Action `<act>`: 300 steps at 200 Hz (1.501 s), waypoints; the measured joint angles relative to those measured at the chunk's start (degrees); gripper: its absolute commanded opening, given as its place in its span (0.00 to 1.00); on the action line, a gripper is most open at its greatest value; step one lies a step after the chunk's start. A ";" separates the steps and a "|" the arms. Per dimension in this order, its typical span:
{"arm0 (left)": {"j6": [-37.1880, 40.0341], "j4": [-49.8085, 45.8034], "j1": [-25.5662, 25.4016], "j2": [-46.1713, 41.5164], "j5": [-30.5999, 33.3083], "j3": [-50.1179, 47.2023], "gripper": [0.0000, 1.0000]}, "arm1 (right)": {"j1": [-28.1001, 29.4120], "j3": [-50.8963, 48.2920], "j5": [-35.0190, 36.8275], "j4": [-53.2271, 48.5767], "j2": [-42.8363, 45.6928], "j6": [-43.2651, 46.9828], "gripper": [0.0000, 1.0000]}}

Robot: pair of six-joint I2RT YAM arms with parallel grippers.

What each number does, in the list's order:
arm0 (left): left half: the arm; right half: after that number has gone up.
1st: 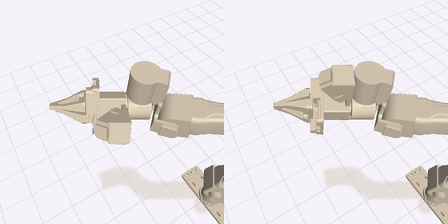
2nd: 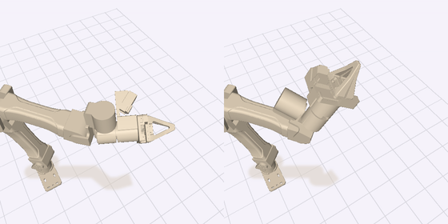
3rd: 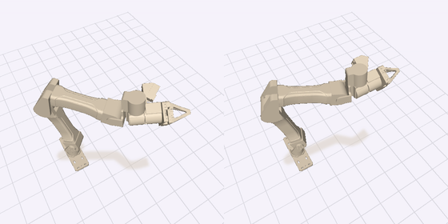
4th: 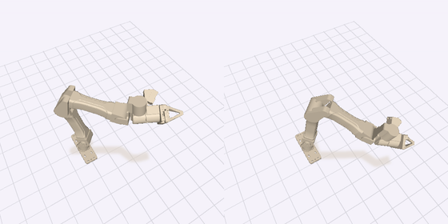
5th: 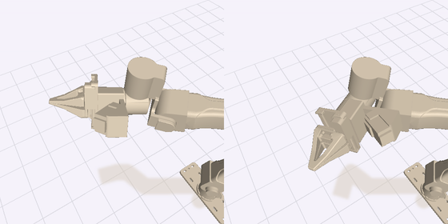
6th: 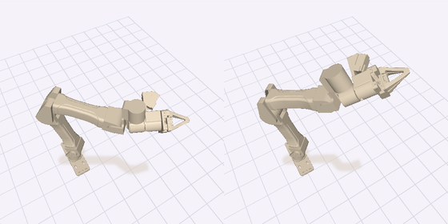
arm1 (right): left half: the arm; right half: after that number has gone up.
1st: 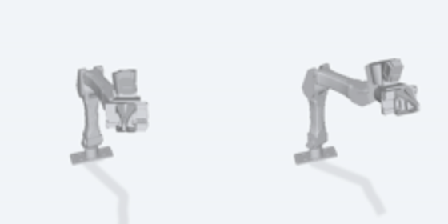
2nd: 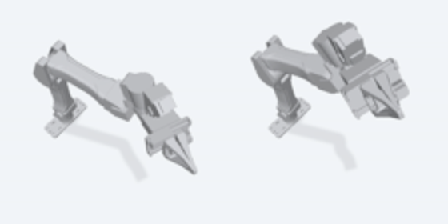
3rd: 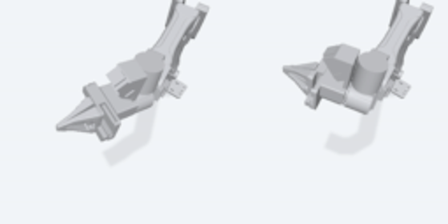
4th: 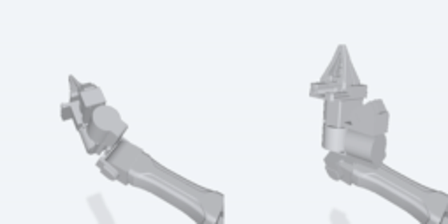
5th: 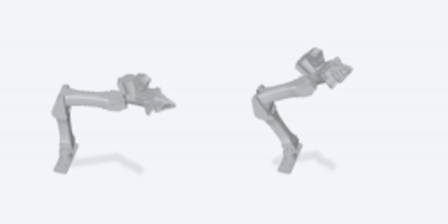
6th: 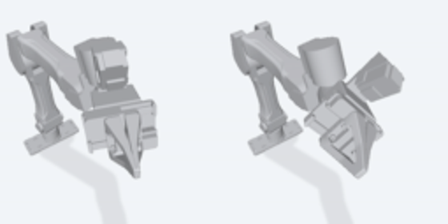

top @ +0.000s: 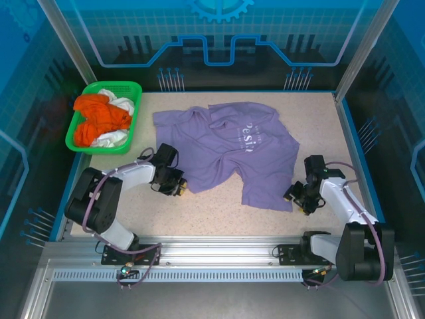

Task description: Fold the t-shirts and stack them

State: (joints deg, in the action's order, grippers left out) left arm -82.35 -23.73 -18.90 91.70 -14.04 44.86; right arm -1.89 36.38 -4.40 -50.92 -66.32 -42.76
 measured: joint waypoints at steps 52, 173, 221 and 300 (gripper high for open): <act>3.06 -4.22 0.00 3.74 -0.44 4.94 0.26 | -0.04 0.00 0.98 -0.09 -2.58 -0.04 0.61; 6.47 -12.98 -0.02 10.51 -0.85 13.86 0.31 | -1.92 -0.04 0.52 -0.02 -10.75 -2.25 0.67; 8.33 -15.45 -0.42 13.84 -0.79 18.36 0.03 | -1.95 -0.55 -0.26 1.31 -11.23 -3.74 0.66; 13.97 -14.19 -1.27 16.87 1.97 23.69 0.00 | -3.39 -0.76 -0.72 1.62 -11.52 -5.53 0.66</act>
State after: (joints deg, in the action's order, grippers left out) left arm -68.38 -37.91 -20.16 108.57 -12.08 68.55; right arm -5.28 35.62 -5.13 -49.30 -77.84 -48.29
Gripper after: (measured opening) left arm 0.052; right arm 0.667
